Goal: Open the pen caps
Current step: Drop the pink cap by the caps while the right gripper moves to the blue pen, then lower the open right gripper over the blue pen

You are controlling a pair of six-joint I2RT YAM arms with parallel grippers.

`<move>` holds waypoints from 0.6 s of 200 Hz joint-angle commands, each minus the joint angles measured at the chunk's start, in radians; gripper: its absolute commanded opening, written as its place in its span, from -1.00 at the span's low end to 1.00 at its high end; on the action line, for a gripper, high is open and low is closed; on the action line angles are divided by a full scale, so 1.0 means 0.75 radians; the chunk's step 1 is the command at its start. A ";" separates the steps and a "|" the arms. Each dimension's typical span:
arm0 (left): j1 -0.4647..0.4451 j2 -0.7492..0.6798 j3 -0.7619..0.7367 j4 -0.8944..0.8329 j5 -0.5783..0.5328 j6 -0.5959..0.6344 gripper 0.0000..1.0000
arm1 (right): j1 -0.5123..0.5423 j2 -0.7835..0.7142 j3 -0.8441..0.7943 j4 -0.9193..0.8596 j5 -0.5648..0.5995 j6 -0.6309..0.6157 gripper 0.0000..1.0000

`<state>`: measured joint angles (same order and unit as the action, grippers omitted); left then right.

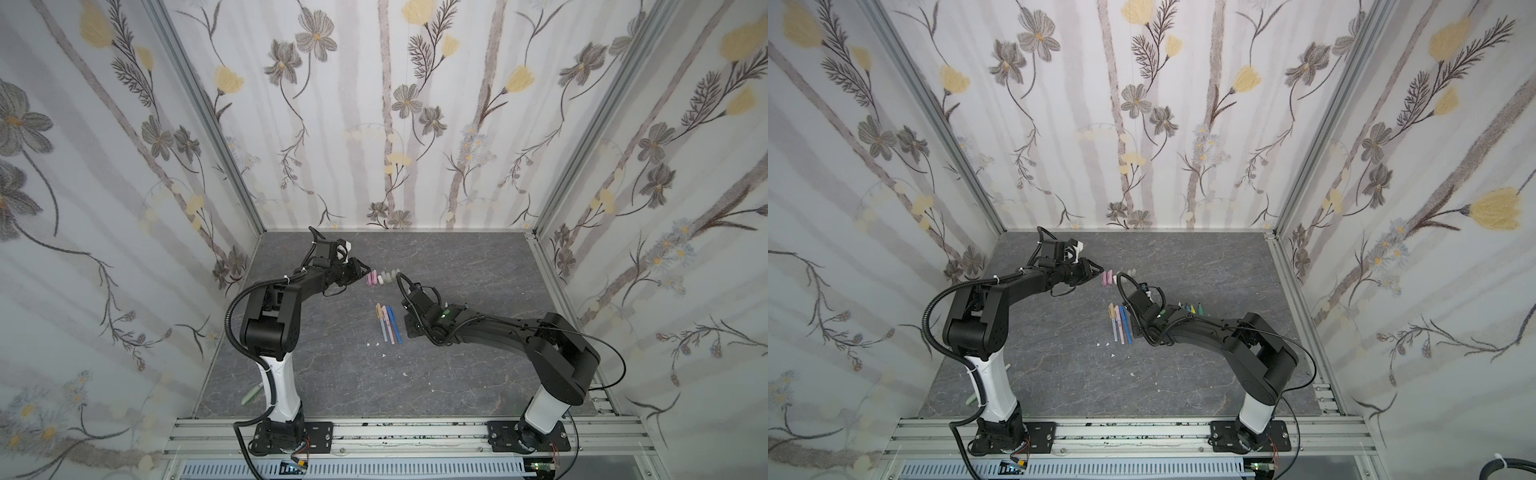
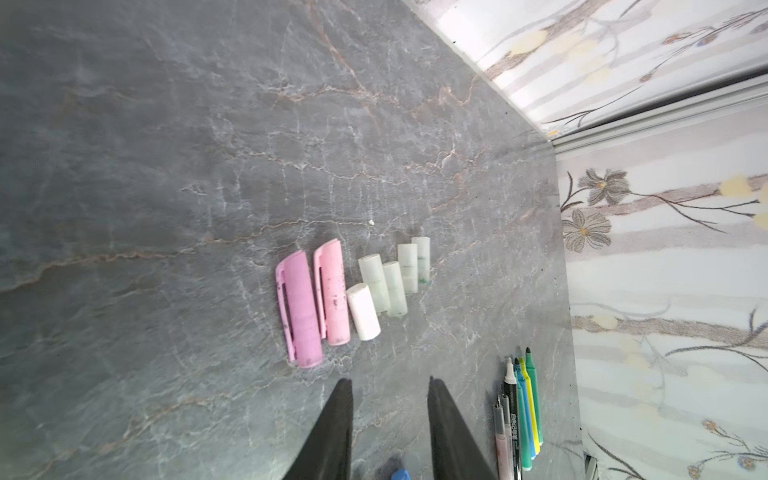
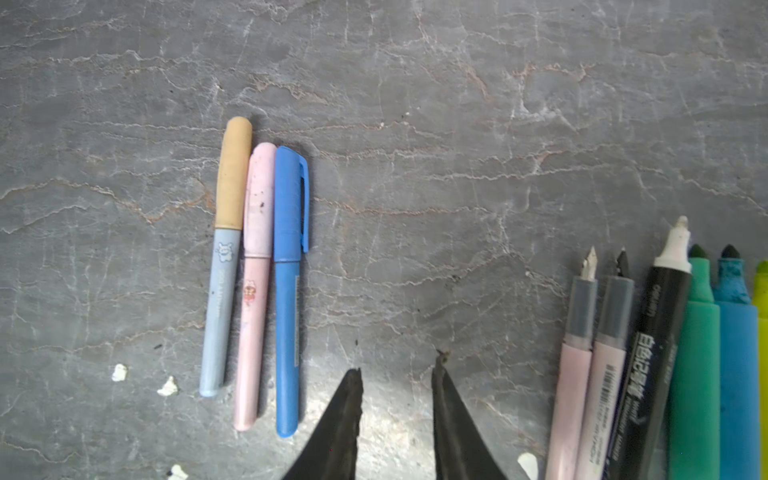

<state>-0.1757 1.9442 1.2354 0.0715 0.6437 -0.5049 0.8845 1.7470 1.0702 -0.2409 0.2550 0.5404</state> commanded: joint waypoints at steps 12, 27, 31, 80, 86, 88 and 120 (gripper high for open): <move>0.007 -0.088 -0.067 0.022 0.004 -0.012 -0.39 | 0.029 0.082 0.071 0.025 -0.036 -0.014 -0.40; 0.012 -0.122 -0.100 0.033 0.005 -0.013 -0.39 | 0.036 0.122 0.099 0.028 -0.045 -0.016 -0.40; 0.011 -0.129 -0.109 0.038 0.005 -0.013 -0.39 | 0.037 0.128 0.106 0.029 -0.047 -0.017 -0.40; 0.015 -0.174 -0.152 0.054 0.014 -0.016 -0.37 | 0.048 0.194 0.164 0.020 -0.060 -0.027 -0.40; 0.015 -0.175 -0.152 0.056 0.015 -0.018 -0.37 | 0.051 0.197 0.170 0.018 -0.060 -0.028 -0.40; 0.016 -0.174 -0.152 0.055 0.015 -0.016 -0.37 | 0.050 0.198 0.172 0.018 -0.061 -0.026 -0.40; 0.017 -0.173 -0.152 0.064 0.021 -0.022 -0.37 | 0.054 0.213 0.194 0.011 -0.066 -0.030 -0.40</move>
<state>-0.1661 1.8217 1.1252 0.0784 0.6476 -0.5137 0.9218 1.8977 1.2003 -0.2344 0.2070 0.5224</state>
